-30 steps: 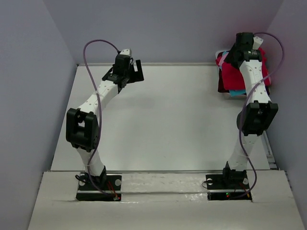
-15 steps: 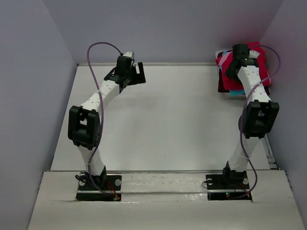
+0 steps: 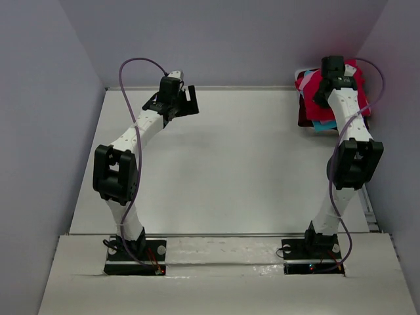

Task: Fold and stack the t-shirts
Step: Grab the tshirt from the pile, then move the tshirt to the center of the board

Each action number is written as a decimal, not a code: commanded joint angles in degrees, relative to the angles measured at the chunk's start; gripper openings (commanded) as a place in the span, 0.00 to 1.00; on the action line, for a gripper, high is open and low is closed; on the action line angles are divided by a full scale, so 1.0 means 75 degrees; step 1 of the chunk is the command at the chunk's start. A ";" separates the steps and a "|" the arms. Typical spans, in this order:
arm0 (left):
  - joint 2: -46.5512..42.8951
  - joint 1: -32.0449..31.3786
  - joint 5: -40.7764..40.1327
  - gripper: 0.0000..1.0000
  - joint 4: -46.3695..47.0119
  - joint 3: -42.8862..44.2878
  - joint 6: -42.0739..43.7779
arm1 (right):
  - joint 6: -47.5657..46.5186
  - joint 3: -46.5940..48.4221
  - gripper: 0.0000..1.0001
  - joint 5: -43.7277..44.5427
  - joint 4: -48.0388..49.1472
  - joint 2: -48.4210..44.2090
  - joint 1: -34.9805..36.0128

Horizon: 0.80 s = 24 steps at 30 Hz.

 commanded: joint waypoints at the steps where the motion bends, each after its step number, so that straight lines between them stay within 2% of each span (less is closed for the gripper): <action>1: -0.0308 0.0003 -0.0094 0.92 0.0066 -0.0099 0.0039 | -0.0210 -0.0049 0.07 -0.1697 0.0147 -0.0676 0.0005; 7: -0.0530 0.0003 -0.0516 0.90 0.0008 -0.0357 0.0109 | -0.0750 -0.1010 0.07 -0.2750 0.0815 -0.2081 0.0508; 15: -0.1093 -0.0138 -0.1008 0.89 0.0078 -0.0627 0.0191 | -0.1067 -0.1349 0.07 -0.4637 0.0873 -0.3148 0.1000; 24: -0.1913 -0.0208 -0.1454 0.90 -0.0109 -0.0685 0.0332 | -0.1313 -0.1293 0.07 -0.5564 0.0757 -0.3806 0.1540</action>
